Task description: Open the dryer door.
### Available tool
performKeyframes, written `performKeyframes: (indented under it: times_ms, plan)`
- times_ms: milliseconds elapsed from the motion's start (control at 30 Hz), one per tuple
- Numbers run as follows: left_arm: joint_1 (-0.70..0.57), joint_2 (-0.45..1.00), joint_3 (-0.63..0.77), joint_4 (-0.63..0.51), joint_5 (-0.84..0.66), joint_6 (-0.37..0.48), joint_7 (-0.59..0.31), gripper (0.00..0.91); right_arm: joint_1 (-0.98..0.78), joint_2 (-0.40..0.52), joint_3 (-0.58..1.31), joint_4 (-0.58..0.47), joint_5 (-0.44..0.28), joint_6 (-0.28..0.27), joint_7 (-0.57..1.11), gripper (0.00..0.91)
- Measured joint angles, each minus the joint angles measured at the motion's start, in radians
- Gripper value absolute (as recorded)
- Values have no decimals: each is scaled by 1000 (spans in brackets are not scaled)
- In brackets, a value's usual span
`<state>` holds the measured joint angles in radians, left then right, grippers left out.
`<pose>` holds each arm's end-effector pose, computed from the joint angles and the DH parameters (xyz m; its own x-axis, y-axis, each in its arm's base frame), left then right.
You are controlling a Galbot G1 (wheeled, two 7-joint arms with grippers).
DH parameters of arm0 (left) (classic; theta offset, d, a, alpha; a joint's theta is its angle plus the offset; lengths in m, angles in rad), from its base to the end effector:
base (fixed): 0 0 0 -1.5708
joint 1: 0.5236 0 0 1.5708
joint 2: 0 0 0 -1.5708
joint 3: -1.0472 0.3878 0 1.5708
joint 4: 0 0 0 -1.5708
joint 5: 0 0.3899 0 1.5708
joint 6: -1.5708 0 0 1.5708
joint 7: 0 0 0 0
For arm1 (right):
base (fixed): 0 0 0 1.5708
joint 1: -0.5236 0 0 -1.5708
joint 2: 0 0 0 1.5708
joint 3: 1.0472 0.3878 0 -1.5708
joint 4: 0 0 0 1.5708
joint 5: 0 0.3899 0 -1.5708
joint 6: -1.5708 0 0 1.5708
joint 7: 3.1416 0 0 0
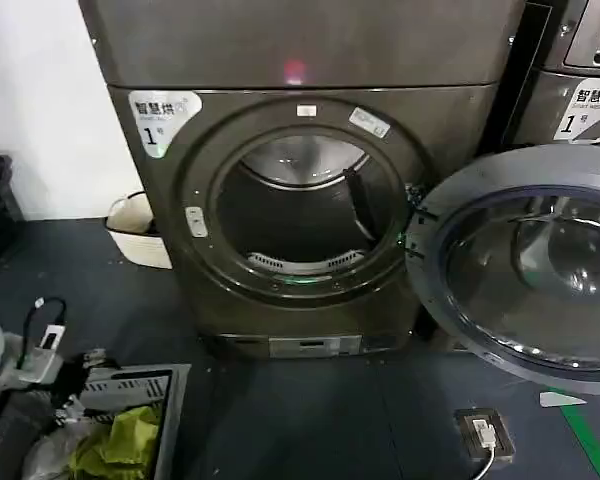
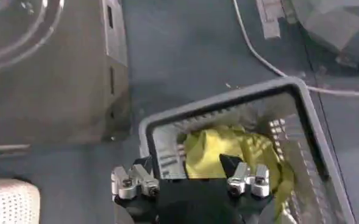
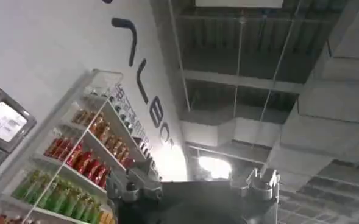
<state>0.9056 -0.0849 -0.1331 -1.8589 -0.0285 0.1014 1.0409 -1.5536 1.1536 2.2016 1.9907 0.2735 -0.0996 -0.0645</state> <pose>0.3656 0.2640 -0.1148 -0.2598 0.2006 0.9446 0.9479 -0.1339 0.2892 -0.0652 -0.4164 -0.0391 -0.3226 0.7267 -0.6065 0.9367 0.1530 -0.3149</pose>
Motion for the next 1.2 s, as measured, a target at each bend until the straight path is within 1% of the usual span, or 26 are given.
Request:
performKeyframes:
  times_ms: [433, 667, 767, 1200]
  plan:
    - [5, 7, 0, 11, 3, -19, 3, 907, -2, 4, 2, -2, 0, 3, 0, 907]
    - [6, 13, -1, 21, 28, -49, 18, 907, -8, 1, 7, -8, -1, 7, 0, 907]
    - [7, 15, -1, 12, 14, -45, 2, 907, -9, 1, 7, -8, -1, 7, 0, 907]
    - [6, 21, -8, 2, 33, -52, 14, 907, -26, 6, 26, -13, 1, 15, 0, 907]
